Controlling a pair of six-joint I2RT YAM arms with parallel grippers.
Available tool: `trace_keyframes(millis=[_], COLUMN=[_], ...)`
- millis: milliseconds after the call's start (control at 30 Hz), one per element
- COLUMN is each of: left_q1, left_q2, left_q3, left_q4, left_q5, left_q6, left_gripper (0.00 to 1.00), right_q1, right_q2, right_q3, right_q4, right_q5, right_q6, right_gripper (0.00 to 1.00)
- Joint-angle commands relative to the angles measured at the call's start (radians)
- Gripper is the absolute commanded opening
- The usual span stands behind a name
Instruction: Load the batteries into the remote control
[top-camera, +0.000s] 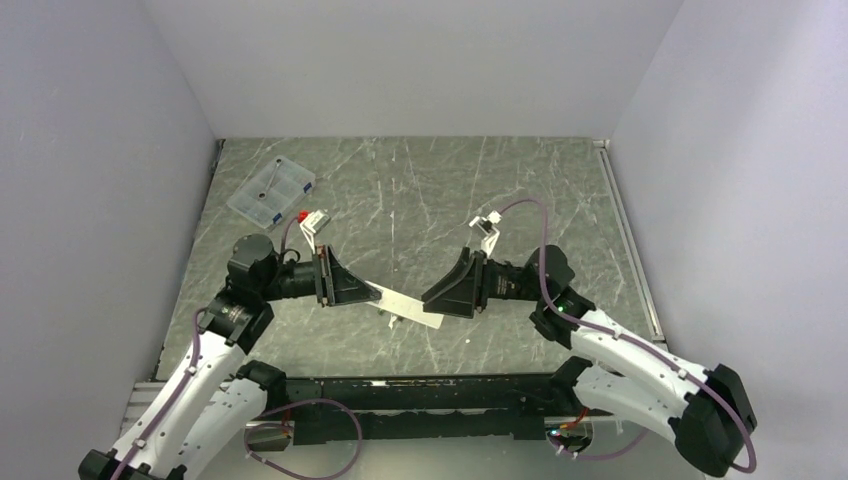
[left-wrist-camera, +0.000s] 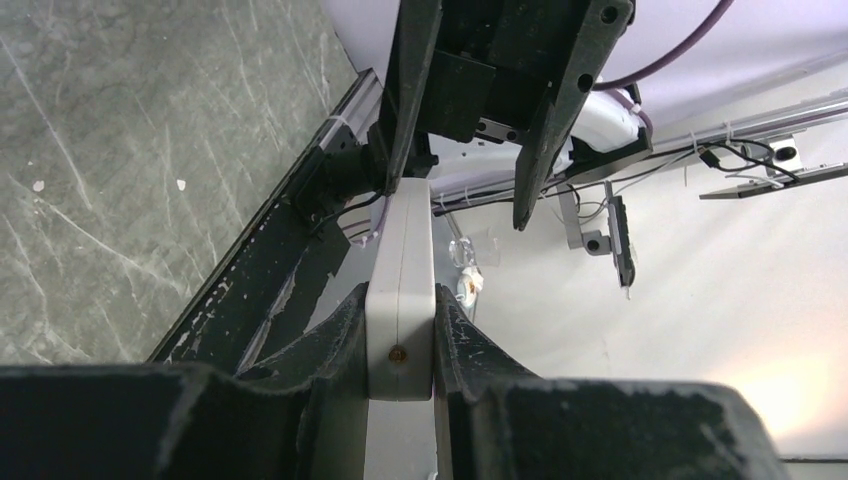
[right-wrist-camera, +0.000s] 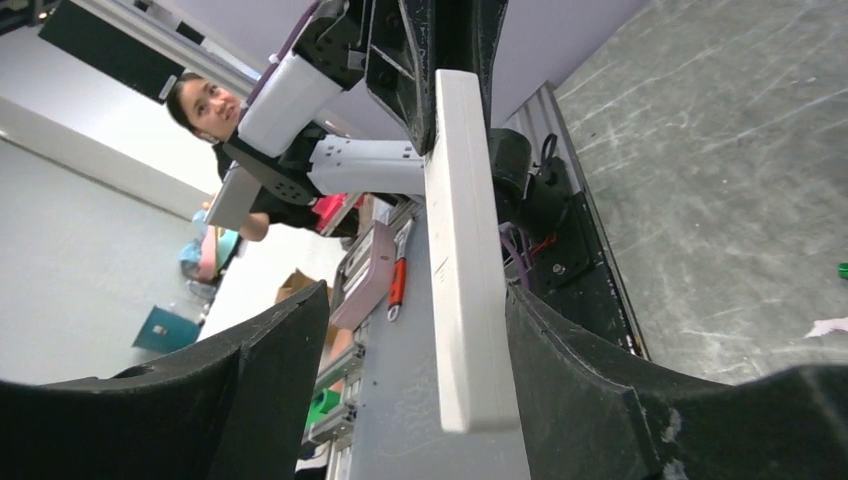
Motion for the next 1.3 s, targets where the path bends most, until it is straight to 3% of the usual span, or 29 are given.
trace_keyframes(millis=[0,167,400,767,1267], left_q1=[-0.001,-0.001,-0.001,-0.001,-0.001], left_q2=[-0.018,-0.051,-0.107,-0.128,-0.136], left_q3=[-0.027,-0.030,-0.048,-0.088,-0.132], left_q4=[0.117,0.106,0.132,0.178,0.243], left_q5=[-0.037,-0.088,-0.150,-0.214,-0.237], left_q6=[-0.038,-0.033,-0.044,-0.062,-0.111], left_gripper=[0.00,0.00,0.00,0.00,0.00], right_q1=[-0.025,-0.042,-0.045,-0.045,-0.045], right_q2=[-0.084,-0.182,-0.289,-0.284,-0.196], right_q3=[-0.020,-0.001,0.026,0.003,-0.022], right_q4=[-0.092,-0.330,-0.527,-0.437,-0.239], right_q5=[0.043,0.176,0.339,0.287,0.268], right_q6=[-0.060,-0.138,-0.207,-0.165,-0.059], right_gripper=[0.68,0.70,0.72,0.71,0.57])
